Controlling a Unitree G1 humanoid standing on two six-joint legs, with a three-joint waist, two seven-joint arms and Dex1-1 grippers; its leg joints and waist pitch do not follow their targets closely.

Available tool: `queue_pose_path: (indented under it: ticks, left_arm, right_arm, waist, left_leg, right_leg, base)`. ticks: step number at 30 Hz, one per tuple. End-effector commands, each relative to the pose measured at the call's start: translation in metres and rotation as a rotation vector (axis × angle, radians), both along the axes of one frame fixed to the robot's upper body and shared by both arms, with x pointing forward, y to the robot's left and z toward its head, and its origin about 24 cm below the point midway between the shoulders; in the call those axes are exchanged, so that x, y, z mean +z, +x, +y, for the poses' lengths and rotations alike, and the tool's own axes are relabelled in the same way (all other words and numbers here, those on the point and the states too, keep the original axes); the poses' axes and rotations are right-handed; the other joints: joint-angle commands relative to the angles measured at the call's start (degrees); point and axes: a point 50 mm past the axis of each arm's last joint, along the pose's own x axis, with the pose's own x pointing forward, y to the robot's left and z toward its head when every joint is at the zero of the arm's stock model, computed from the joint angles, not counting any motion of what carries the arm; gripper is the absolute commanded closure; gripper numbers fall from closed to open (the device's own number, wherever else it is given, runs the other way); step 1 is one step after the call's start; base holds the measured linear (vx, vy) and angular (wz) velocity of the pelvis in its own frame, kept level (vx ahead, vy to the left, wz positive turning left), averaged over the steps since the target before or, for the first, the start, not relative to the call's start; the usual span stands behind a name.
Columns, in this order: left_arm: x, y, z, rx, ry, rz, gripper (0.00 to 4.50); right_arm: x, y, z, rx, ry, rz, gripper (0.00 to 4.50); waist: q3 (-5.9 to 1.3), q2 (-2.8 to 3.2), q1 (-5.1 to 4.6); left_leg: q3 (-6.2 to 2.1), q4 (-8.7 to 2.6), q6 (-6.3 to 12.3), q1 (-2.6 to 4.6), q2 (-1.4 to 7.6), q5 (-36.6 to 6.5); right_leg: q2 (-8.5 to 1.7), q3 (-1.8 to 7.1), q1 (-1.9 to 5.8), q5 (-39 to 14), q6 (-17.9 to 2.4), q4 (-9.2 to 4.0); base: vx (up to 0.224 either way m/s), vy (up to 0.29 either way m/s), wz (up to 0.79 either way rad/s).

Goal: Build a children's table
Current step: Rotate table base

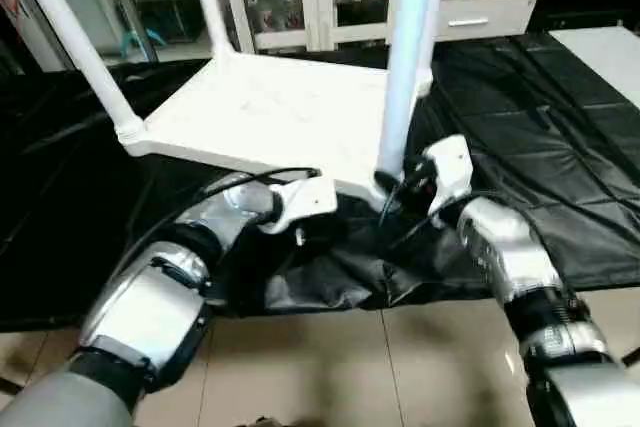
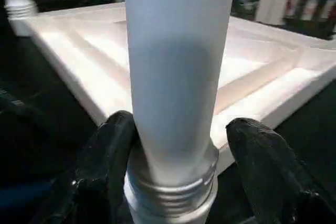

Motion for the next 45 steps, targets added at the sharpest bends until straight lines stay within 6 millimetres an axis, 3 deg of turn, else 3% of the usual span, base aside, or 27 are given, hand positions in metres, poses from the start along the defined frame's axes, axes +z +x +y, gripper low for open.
queue_pose_path:
  ticks: [1,8,12,15,18,19,21,22,23,25,28,30,31,32,33,34,35,36,37,38,39,40,41,42,43,44,45]
  left_arm:
    - [-0.012,-0.005,0.013,0.023,0.045,0.038,0.02]
    - [0.009,0.003,0.005,0.198,-0.416,-0.014,0.02]
    - [0.023,0.002,0.005,0.381,-0.802,-0.063,0.02]
    - [0.028,-0.007,0.011,0.496,-0.947,-0.133,0.02]
    - [0.03,-0.018,0.019,0.615,-1.025,-0.19,0.02]
    - [0.031,-0.028,0.025,0.675,-1.043,-0.251,0.02]
    - [0.024,-0.05,0.041,0.808,-1.009,-0.378,0.02]
    - [0.021,-0.058,0.045,0.841,-0.981,-0.405,0.02]
    - [0.021,-0.058,0.045,0.841,-0.981,-0.405,0.02]
    - [0.019,-0.065,0.048,0.853,-0.945,-0.435,0.02]
    - [0.02,-0.069,0.046,0.898,-0.969,-0.392,0.02]
    - [0.023,-0.069,0.045,0.911,-0.971,-0.389,0.02]
    - [0.026,-0.071,0.044,0.924,-0.964,-0.386,0.02]
    - [0.027,-0.073,0.043,0.936,-0.955,-0.389,0.02]
    - [0.028,-0.076,0.043,0.955,-0.937,-0.403,0.02]
    - [0.027,-0.077,0.044,0.969,-0.925,-0.411,0.02]
    - [0.026,-0.079,0.044,0.977,-0.92,-0.411,0.02]
    - [0.026,-0.079,0.044,0.977,-0.92,-0.411,0.02]
    - [0.024,-0.08,0.045,0.98,-0.917,-0.409,0.02]
    - [0.024,-0.082,0.044,0.979,-0.906,-0.408,0.02]
    - [0.024,-0.083,0.043,0.976,-0.894,-0.408,0.02]
    - [0.024,-0.084,0.043,0.971,-0.882,-0.411,0.02]
    - [0.025,-0.085,0.042,0.969,-0.873,-0.41,0.02]
    - [0.025,-0.085,0.042,0.968,-0.868,-0.408,0.02]
    - [0.025,-0.086,0.042,0.971,-0.858,-0.405,0.02]
    - [0.025,-0.086,0.042,0.974,-0.854,-0.405,0.02]
    - [0.025,-0.087,0.043,0.98,-0.854,-0.4,0.02]
  right_arm:
    - [0.003,0.004,-0.002,-0.016,-0.014,-0.015,1.38]
    - [0.014,-0.007,0.006,0.089,0.063,-0.068,1.38]
    - [0.026,-0.035,0.001,0.111,0.102,-0.153,1.38]
    - [0.035,-0.054,-0.009,0.047,0.113,-0.196,1.38]
    - [0.042,-0.07,-0.014,-0.006,0.12,-0.216,1.38]
    - [0.044,-0.08,-0.017,-0.041,0.119,-0.211,1.38]
    - [0.035,-0.1,-0.016,-0.087,0.038,-0.183,1.38]
    - [0.031,-0.105,-0.016,-0.116,0.016,-0.174,1.38]
    - [0.031,-0.105,-0.016,-0.116,0.016,-0.174,1.38]
    - [0.026,-0.107,-0.018,-0.188,0.021,-0.165,1.38]
    - [0.017,-0.102,-0.02,-0.275,0.025,-0.134,1.38]
    - [0.015,-0.1,-0.02,-0.295,0.025,-0.121,1.38]
    - [0.014,-0.099,-0.02,-0.3,0.03,-0.108,1.38]
    - [0.014,-0.099,-0.019,-0.306,0.033,-0.099,1.38]
    - [0.014,-0.098,-0.018,-0.304,0.035,-0.09,1.38]
    - [0.015,-0.097,-0.017,-0.298,0.035,-0.087,1.38]
    - [0.015,-0.096,-0.016,-0.287,0.035,-0.087,1.38]
    - [0.015,-0.096,-0.016,-0.286,0.035,-0.087,1.38]
    - [0.015,-0.096,-0.015,-0.279,0.035,-0.088,1.38]
    - [0.016,-0.094,-0.014,-0.264,0.043,-0.092,1.38]
    - [0.017,-0.093,-0.01,-0.234,0.047,-0.094,1.38]
    - [0.018,-0.092,-0.009,-0.215,0.041,-0.097,1.38]
    - [0.018,-0.092,-0.008,-0.204,0.036,-0.098,1.38]
    - [0.017,-0.091,-0.007,-0.198,0.033,-0.098,1.38]
    - [0.017,-0.091,-0.006,-0.186,0.025,-0.098,1.38]
    - [0.017,-0.091,-0.005,-0.184,0.023,-0.097,1.38]
    - [0.016,-0.09,-0.005,-0.184,0.019,-0.096,1.38]
  waist:
    - [-3.85,-1.17,0.3]
    - [-4.26,-1.07,0.86]
    - [-4.95,-1.99,2.62]
    - [-4.8,-2.28,3.08]
    - [-4.25,-2.45,3.11]
    - [-3.99,-2.34,2.77]
    - [-3.22,-2.7,2.45]
    - [-2.61,-2.63,2.05]
    - [-2.61,-2.63,2.05]
    - [-2.13,-2.67,0.73]
    - [-0.73,-2.7,-0.63]
    - [0.37,-1.69,-1.75]
    - [0.81,-0.99,-0.54]
    - [0.23,-1.02,0.77]
    - [-0.44,-4.07,-1.14]
    - [0.13,-5.79,-0.06]
    - [-0.37,-6.32,0.36]
    - [-0.62,-5.63,1.37]
    - [-1.24,-5.08,1.34]
    - [-1.98,-4.57,1.08]
    - [-2.43,-2.76,-0.21]
    - [-3.7,-0.72,-3.5]
    - [-4.41,-0.71,-4.51]
    - [-4.89,-1.2,-4.75]
    - [-3.75,-2.41,-4.58]
    - [-3.23,-2.92,-4.37]
    - [-2.68,-4.42,-3.5]
  left_leg:
    - [-1.04,-4.55,3.97,1.45,2.59,-15.45]
    - [-0.87,-4.16,6.68,1.39,2.77,-12.13]
    - [-0.72,-3.16,11.05,1.02,3.4,-4.74]
    - [-0.52,-2.79,14.23,0.64,3.17,-2.39]
    - [-0.64,-3.55,13.1,0.58,3.75,-5.43]
    - [-0.54,-4.27,9.45,0.92,3.66,-11.22]
    - [-0.81,-5.35,6.33,0.79,4.24,-14.47]
    - [-0.43,-5.75,3.49,1.38,3.59,-20.99]
    - [-0.43,-5.75,3.49,1.38,3.59,-20.99]
    - [-1.37,-6.45,-3.0,3.69,2.95,-35.2]
    - [-1.88,-6.42,-3.66,7.02,2.45,-46.44]
    - [-2.38,-8.83,-4.41,6.86,3.27,-54.39]
    - [-1.06,-15.36,-5.7,1.24,5.14,-63.96]
    - [-0.38,-14.84,-4.13,2.7,5.07,-63.06]
    - [-0.53,-10.18,-2.25,7.01,4.26,-54.69]
    - [0.65,1.22,0.94,6.26,0.13,-31.96]
    - [-0.75,3.8,4.25,2.77,0.17,-20.07]
    - [-2.81,4.53,6.24,-2.18,0.3,-10.45]
    - [-2.84,1.59,6.7,-1.22,0.11,-8.94]
    - [-2.36,-0.61,6.98,0.09,0.17,-6.86]
    - [-3.84,-3.97,9.87,3.67,1.21,-6.19]
    - [-9.86,-5.02,18.57,11.54,5.61,-5.08]
    - [-12.4,-4.63,24.06,14.24,7.71,-2.99]
    - [-13.55,-3.77,28.25,15.12,8.96,1.14]
    - [-12.31,-4.06,32.14,13.0,9.23,7.45]
    - [-11.14,-4.89,31.33,11.75,8.54,6.1]
    - [-7.16,-4.49,25.8,10.03,4.62,-0.8]
  right_leg:
    - [-3.06,1.0,2.09,-4.35,-17.31,-3.91]
    - [-2.96,0.84,2.15,0.49,-18.4,-3.28]
    - [-3.06,1.02,2.13,10.67,-18.56,-1.77]
    - [-2.74,0.82,1.07,7.91,-16.33,-2.16]
    - [-2.76,1.04,1.01,1.17,-14.41,-2.88]
    - [-2.56,1.1,0.92,-8.44,-12.44,-3.88]
    - [-2.26,1.22,0.83,-11.79,-9.65,-4.67]
    - [-2.07,1.18,0.12,-19.43,-7.56,-5.54]
    - [-2.07,1.18,0.12,-19.43,-7.56,-5.54]
    - [-2.03,0.92,-0.29,-35.61,-1.38,-7.26]
    - [-0.38,-1.5,-0.84,-41.61,0.35,-9.19]
    - [1.25,-4.24,1.77,-36.66,0.44,-8.33]
    - [1.69,-4.62,8.84,-17.53,-1.47,4.85]
    - [1.39,-4.06,8.12,-14.69,-1.5,4.53]
    - [-1.36,-0.08,5.6,-28.38,-1.81,-1.12]
    - [-8.08,3.2,4.46,-58.15,-2.59,-11.32]
    - [-10.09,6.12,7.46,-60.27,-4.09,-12.06]
    - [-9.73,6.12,11.32,-53.63,-6.0,-10.68]
    - [-5.57,3.63,11.14,-42.99,-8.11,-9.48]
    - [-3.13,1.71,11.01,-35.78,-8.98,-8.75]
    - [1.53,-1.22,8.66,-22.12,-7.62,-6.37]
    - [3.23,-2.82,2.19,-14.5,-4.85,1.33]
    - [2.45,-2.36,-0.82,-14.78,-2.52,4.17]
    - [1.67,-1.84,-2.3,-14.29,0.17,5.95]
    - [-0.24,-0.34,-4.66,-9.57,5.39,8.32]
    - [-0.48,0.13,-4.68,-7.4,5.46,8.45]
    - [-0.84,1.22,-3.51,-0.09,1.25,3.9]
  base:
    - [0.0,0.0,0.0]
    - [0.0,0.0,0.0]
    - [0.0,0.0,0.0]
    - [0.0,0.0,0.0]
    - [0.0,0.0,0.0]
    - [0.0,0.0,0.0]
    - [0.0,0.0,0.0]
    - [0.0,0.0,0.0]
    - [0.0,0.0,0.0]
    - [0.0,0.0,0.0]
    - [0.0,0.0,0.0]
    - [-0.001,0.027,-0.18]
    - [-0.051,0.029,-0.19]
    - [0.0,0.0,0.0]
    - [0.0,0.0,0.0]
    - [0.115,-0.078,-0.06]
    - [0.168,-0.024,-0.19]
    - [0.168,-0.024,-0.19]
    - [0.166,0.001,-0.02]
    - [0.134,0.017,0.21]
    - [0.134,0.017,0.21]
    - [0.175,0.041,0.12]
    - [0.205,0.011,-0.01]
    - [0.205,0.011,-0.01]
    - [0.189,-0.016,-0.06]
    - [0.152,-0.039,-0.08]
    - [0.152,-0.039,-0.08]
